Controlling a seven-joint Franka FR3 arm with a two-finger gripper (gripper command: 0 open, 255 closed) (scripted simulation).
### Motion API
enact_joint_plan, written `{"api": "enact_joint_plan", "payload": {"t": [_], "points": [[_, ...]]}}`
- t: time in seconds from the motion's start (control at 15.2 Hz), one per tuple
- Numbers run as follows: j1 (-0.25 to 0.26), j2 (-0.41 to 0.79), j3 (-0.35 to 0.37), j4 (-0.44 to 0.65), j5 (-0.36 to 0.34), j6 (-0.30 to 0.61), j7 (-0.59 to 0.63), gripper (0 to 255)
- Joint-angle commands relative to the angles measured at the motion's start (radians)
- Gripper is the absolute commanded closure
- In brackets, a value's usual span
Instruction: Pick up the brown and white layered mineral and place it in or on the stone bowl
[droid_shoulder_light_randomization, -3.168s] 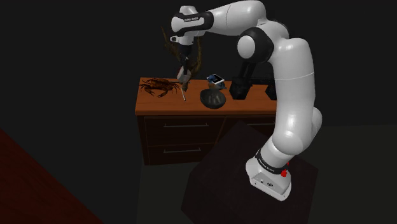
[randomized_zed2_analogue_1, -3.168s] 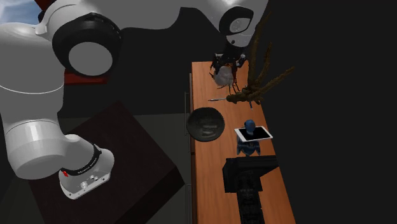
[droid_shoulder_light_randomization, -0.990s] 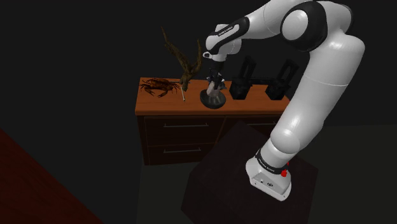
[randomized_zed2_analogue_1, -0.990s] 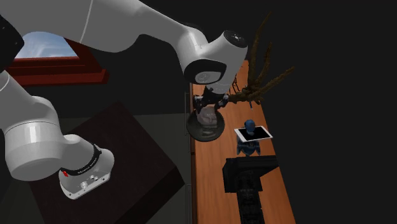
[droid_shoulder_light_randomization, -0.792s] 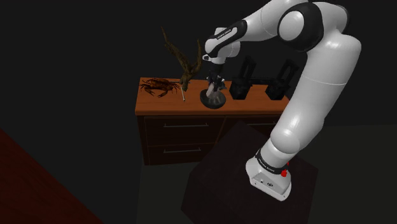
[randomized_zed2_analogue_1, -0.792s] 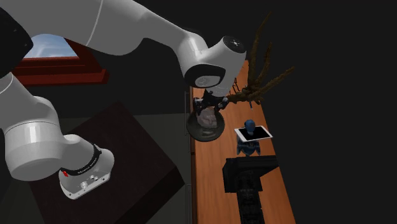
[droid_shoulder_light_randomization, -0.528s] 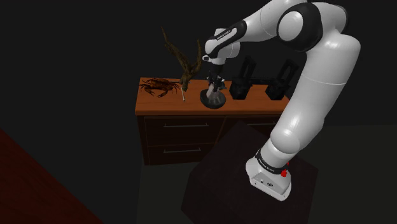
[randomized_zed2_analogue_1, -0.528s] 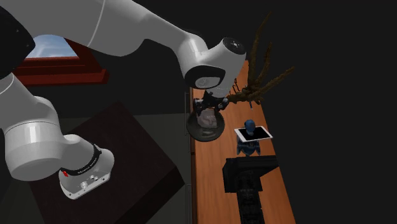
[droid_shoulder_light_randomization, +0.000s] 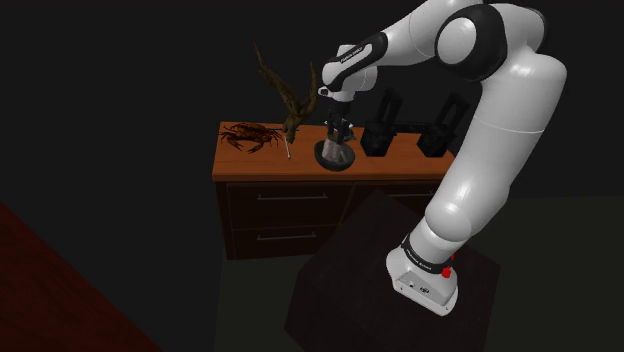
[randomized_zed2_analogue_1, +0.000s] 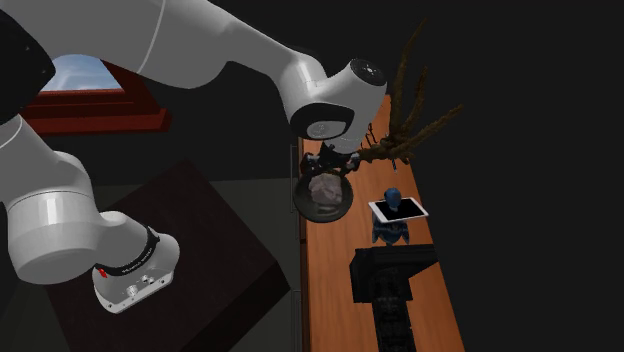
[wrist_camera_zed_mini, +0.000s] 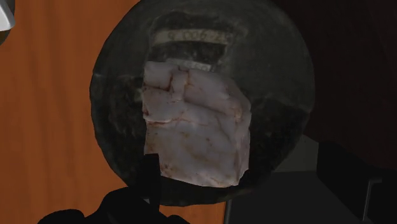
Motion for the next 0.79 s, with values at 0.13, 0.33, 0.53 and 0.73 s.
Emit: {"api": "enact_joint_plan", "payload": {"t": [0.13, 0.33, 0.53, 0.73], "points": [[0.0, -0.028, -0.004, 0.037, -0.01, -0.064, 0.007, 0], [0.0, -0.048, -0.006, 0.075, -0.018, -0.122, 0.012, 0], [0.0, -0.048, -0.006, 0.075, -0.018, -0.122, 0.012, 0], [0.0, -0.048, -0.006, 0.075, -0.018, -0.122, 0.012, 0]]}}
